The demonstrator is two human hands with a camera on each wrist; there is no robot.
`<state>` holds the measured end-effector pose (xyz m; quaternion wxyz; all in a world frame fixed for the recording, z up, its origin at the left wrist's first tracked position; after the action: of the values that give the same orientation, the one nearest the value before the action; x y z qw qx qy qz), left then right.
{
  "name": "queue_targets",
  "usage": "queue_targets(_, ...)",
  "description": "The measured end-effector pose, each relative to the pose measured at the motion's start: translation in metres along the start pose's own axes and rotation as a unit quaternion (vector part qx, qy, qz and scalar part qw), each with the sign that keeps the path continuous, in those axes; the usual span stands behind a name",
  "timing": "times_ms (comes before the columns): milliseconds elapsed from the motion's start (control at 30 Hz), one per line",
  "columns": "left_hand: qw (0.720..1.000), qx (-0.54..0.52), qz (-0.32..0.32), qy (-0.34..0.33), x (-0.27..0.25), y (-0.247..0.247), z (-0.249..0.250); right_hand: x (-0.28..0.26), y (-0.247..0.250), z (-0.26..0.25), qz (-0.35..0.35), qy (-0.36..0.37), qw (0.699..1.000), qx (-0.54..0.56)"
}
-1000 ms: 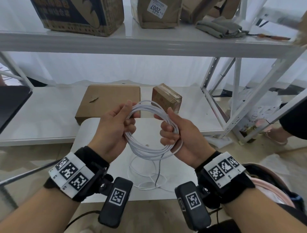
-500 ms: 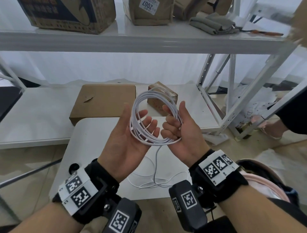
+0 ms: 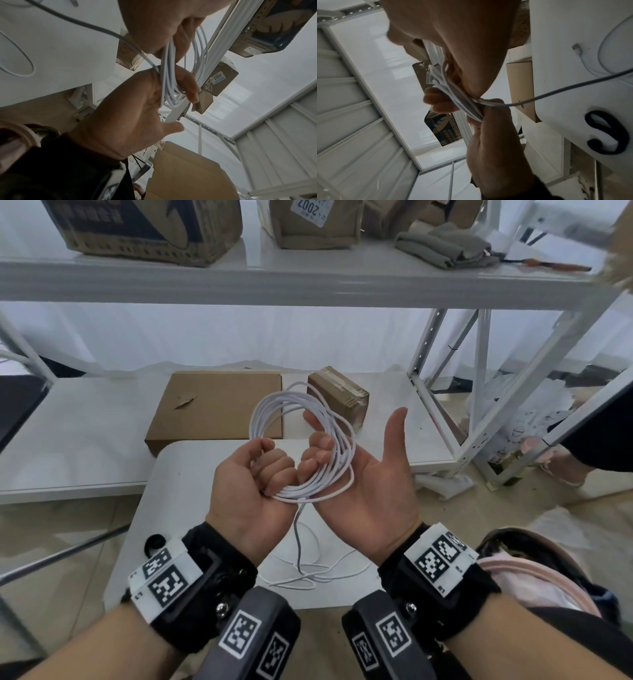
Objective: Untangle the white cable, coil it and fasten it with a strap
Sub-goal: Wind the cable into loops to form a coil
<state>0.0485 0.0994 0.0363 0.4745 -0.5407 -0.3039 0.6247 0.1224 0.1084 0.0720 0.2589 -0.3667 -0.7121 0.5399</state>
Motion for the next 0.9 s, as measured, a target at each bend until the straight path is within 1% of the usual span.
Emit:
queue_targets(133,0.998,-0.050,-0.028,0.028,-0.002,-0.006,-0.005,-0.001,-0.003,0.003,-0.015,0.013,0.999,-0.029)
queue_targets(233,0.998,-0.059,-0.021,0.007,-0.004,-0.005,-0.004,-0.001,0.004,0.002,0.022,0.048,0.994,-0.099)
queue_targets(333,0.999,-0.028,-0.009,-0.013,-0.006,-0.002,-0.005,-0.003,0.008,0.002,0.053,0.074,0.986,-0.140)
queue_targets(433,0.998,0.013,0.028,-0.046,-0.007,0.003,-0.003,-0.005,0.009,0.000,0.072,0.079,0.981,-0.163)
queue_targets(500,0.997,0.042,0.033,-0.056,-0.008,0.002,-0.004,-0.006,0.008,-0.003,0.075,0.084,0.978,-0.178)
queue_targets(567,0.997,0.058,0.026,-0.049,-0.006,0.001,-0.006,-0.006,0.009,-0.007,0.086,0.090,0.974,-0.190)
queue_targets(633,0.997,0.067,0.014,-0.042,-0.005,0.000,-0.008,-0.007,0.011,-0.012,0.107,0.097,0.970,-0.196)
queue_targets(733,0.994,0.102,0.001,-0.049,-0.006,-0.003,-0.009,-0.007,0.019,-0.016,0.134,0.099,0.970,-0.179)
queue_targets(900,0.983,0.173,-0.030,-0.055,-0.008,-0.014,-0.005,-0.002,0.030,-0.020,0.154,0.068,0.978,-0.122)
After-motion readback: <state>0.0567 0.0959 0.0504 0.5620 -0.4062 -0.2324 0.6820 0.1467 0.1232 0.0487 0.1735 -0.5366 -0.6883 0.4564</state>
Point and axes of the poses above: each hand's wrist, its own x-axis towards the middle knuckle, its own y-axis out of the back of the hand, z = x × y, the point moved 9 cm from there along x, towards the middle knuckle, and after that the axes turned 1 degree about x, right-handed, at the moved point
